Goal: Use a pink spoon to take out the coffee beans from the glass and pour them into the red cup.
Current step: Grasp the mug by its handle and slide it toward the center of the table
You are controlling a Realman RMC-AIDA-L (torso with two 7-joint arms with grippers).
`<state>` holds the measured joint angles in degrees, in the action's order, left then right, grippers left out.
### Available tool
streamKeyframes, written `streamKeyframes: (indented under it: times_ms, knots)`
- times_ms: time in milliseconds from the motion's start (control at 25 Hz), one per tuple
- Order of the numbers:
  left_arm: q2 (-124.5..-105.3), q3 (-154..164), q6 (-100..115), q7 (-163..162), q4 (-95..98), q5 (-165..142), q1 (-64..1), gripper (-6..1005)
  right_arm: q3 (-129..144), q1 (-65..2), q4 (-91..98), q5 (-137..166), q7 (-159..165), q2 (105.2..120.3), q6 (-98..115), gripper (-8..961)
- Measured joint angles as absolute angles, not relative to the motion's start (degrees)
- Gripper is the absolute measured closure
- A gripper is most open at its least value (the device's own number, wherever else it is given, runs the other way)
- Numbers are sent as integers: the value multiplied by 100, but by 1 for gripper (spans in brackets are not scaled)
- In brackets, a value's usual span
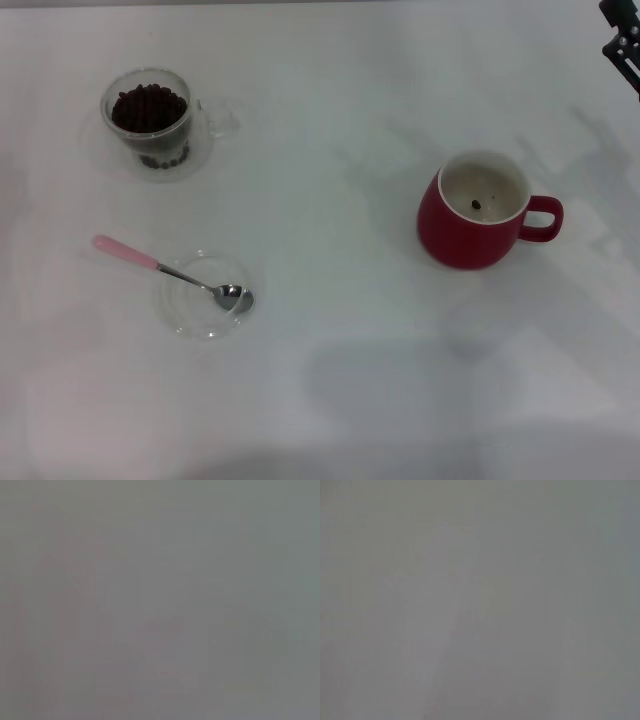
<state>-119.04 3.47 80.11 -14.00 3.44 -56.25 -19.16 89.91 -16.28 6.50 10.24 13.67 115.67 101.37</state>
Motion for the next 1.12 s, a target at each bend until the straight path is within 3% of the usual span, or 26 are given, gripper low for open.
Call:
streamKeyframes:
  times_ms: [1120]
  knots:
    - [-11909,378,8280,-1361,285,-5825,-1604,328,9167,-584,408,1686,2195,11458,10139,86]
